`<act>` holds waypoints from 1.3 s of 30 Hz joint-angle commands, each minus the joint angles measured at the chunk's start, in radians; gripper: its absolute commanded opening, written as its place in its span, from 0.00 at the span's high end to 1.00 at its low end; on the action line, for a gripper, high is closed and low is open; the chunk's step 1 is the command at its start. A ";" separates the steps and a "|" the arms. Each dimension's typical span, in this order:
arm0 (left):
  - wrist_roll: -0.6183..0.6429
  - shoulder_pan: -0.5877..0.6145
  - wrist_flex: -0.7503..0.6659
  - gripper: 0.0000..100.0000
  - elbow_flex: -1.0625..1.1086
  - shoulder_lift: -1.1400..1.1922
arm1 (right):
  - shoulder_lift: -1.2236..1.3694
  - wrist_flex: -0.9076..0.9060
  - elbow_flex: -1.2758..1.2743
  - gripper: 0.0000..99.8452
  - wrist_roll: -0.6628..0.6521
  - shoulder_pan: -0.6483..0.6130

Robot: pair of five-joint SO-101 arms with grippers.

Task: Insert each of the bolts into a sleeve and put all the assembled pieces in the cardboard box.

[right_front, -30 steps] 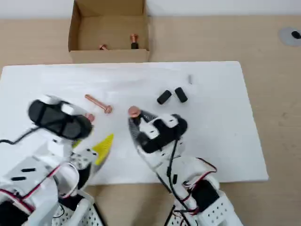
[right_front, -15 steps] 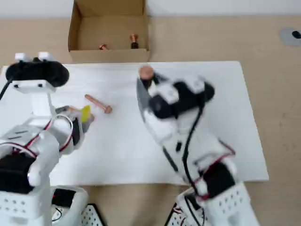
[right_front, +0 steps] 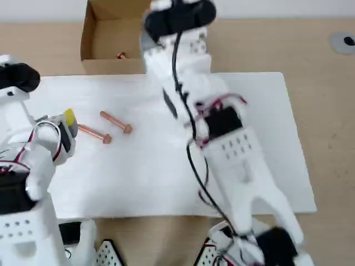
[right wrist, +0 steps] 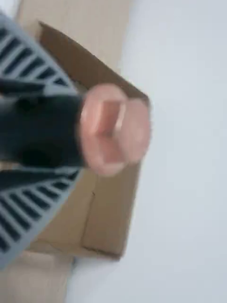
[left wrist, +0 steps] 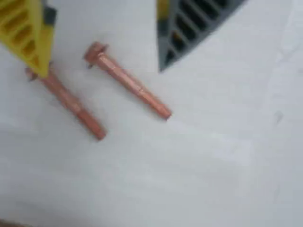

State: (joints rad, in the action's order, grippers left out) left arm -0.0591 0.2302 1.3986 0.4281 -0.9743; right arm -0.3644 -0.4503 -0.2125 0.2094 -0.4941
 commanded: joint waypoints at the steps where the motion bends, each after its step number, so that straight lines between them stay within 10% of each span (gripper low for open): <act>1: 0.003 0.025 -0.048 0.83 0.055 -0.001 | 0.163 0.069 0.194 0.99 0.028 0.081; 39: -0.054 0.018 -0.077 0.83 0.161 -0.001 | 1.636 0.034 1.457 0.99 0.107 0.147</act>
State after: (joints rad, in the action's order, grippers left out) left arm -0.1036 0.2409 1.3510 0.5769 -0.9728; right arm 1.2820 -0.4135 1.1561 0.3122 -0.3621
